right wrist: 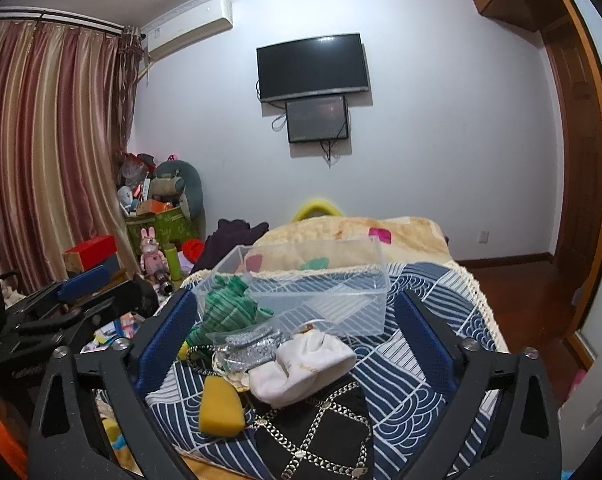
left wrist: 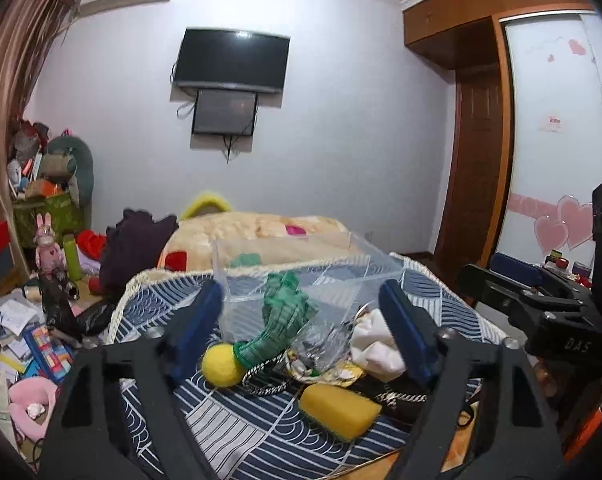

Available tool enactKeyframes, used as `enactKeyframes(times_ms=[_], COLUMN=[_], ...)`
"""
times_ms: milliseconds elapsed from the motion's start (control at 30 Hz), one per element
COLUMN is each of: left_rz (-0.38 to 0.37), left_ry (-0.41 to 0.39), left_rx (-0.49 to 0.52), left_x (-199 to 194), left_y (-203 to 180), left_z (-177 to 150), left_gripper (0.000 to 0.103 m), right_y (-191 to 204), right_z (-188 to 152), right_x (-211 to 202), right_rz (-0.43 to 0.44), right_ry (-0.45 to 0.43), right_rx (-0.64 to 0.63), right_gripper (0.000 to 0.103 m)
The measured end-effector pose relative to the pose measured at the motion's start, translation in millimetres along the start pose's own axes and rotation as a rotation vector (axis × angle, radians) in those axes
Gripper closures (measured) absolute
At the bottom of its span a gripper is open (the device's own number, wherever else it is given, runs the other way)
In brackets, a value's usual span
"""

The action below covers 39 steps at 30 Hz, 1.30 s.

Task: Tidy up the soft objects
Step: 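Grasp the yellow felt ball with the left tool while the right tool grasps the white cloth pouch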

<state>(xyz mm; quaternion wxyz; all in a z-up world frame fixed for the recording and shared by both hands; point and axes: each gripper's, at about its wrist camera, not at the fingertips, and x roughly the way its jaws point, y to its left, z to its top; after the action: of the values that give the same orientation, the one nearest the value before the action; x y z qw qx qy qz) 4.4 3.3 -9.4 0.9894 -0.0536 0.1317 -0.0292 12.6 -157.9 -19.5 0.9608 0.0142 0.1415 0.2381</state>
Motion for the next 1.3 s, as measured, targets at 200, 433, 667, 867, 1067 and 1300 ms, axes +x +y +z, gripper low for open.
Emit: enactKeyframes(times_ms=[200, 433, 667, 867, 1067, 1300], left_rz=[0.036, 0.106, 0.124, 0.098, 0.086, 0.097], left_ry=[0.086, 0.186, 0.279, 0.343, 0.336, 0.309], left_rx=[-0.070, -0.131, -0.173, -0.203, -0.212, -0.188], left_x=[25.5, 57.0, 86.2, 102.4, 109.9, 96.7], left_y=[26.5, 58.5, 82.8, 85.8, 84.1, 83.7], left_z=[-11.9, -34.6, -58.8, -74.0, -76.5, -71.8], left_gripper=[0.043, 0.054, 0.057, 0.057, 0.064, 0.067], right_y=[-7.3, -15.4, -15.3, -9.7, -9.8, -12.4], right_z=[-12.6, -30.5, -44.1, -51.3, -51.6, -43.5], right_x=[26.3, 53.0, 71.9, 79.1, 79.6, 74.3], right_rz=[-0.010, -0.014, -0.011, -0.009, -0.008, -0.043], right_ry=[0.106, 0.237, 0.306, 0.343, 0.342, 0.302], right_rx=[0.022, 0.067, 0.065, 0.035, 0.027, 0.031], right_gripper=[0.025, 0.039, 0.041, 0.056, 0.083, 0.092])
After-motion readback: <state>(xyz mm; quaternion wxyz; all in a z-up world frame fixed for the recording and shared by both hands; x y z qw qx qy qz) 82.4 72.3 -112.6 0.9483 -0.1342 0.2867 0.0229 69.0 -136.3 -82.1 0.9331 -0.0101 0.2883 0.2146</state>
